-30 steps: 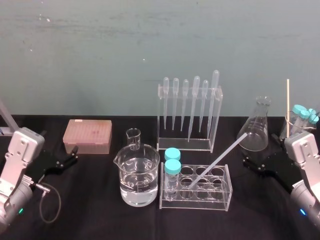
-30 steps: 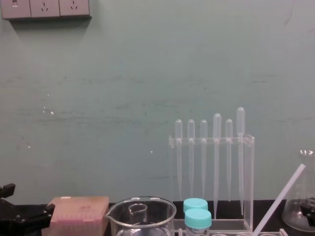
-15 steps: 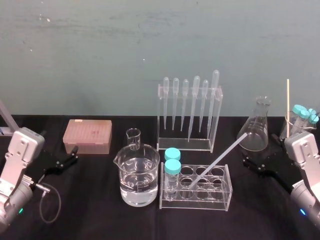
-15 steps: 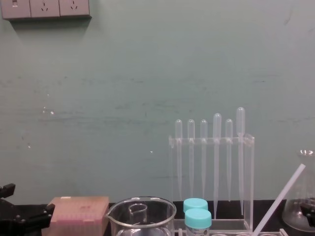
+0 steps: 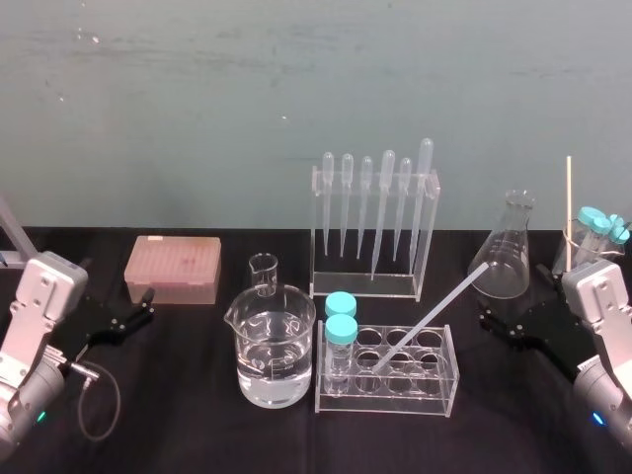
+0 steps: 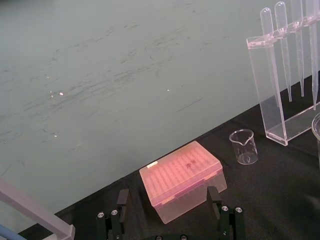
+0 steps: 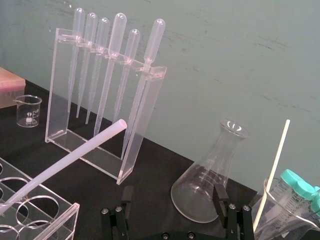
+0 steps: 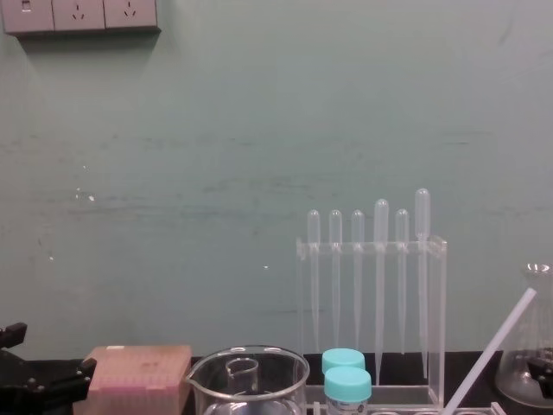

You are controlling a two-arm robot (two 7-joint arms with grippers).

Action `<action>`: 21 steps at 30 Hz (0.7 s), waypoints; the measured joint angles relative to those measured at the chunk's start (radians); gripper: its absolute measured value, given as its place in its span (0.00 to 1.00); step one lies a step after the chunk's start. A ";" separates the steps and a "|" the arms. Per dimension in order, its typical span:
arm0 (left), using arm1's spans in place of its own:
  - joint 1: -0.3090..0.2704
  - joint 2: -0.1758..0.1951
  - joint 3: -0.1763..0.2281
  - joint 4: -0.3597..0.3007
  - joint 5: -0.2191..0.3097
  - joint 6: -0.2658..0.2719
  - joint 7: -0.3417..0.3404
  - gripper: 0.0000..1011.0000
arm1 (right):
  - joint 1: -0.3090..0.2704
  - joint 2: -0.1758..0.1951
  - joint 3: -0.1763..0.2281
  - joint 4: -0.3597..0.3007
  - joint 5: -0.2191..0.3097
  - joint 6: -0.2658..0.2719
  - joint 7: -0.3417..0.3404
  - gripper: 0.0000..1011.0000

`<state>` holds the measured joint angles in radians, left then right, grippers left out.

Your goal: Pick up the stirring rod with one hand, then place it down.

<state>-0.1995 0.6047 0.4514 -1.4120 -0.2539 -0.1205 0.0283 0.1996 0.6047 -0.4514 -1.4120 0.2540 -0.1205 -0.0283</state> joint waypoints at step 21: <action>0.000 0.000 0.000 0.000 0.000 0.000 0.000 0.99 | -0.157 0.063 0.133 -0.146 0.272 0.075 0.208 0.99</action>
<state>-0.1995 0.6047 0.4513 -1.4120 -0.2539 -0.1205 0.0283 0.0422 0.6680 -0.3180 -1.5575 0.5263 -0.0458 0.1792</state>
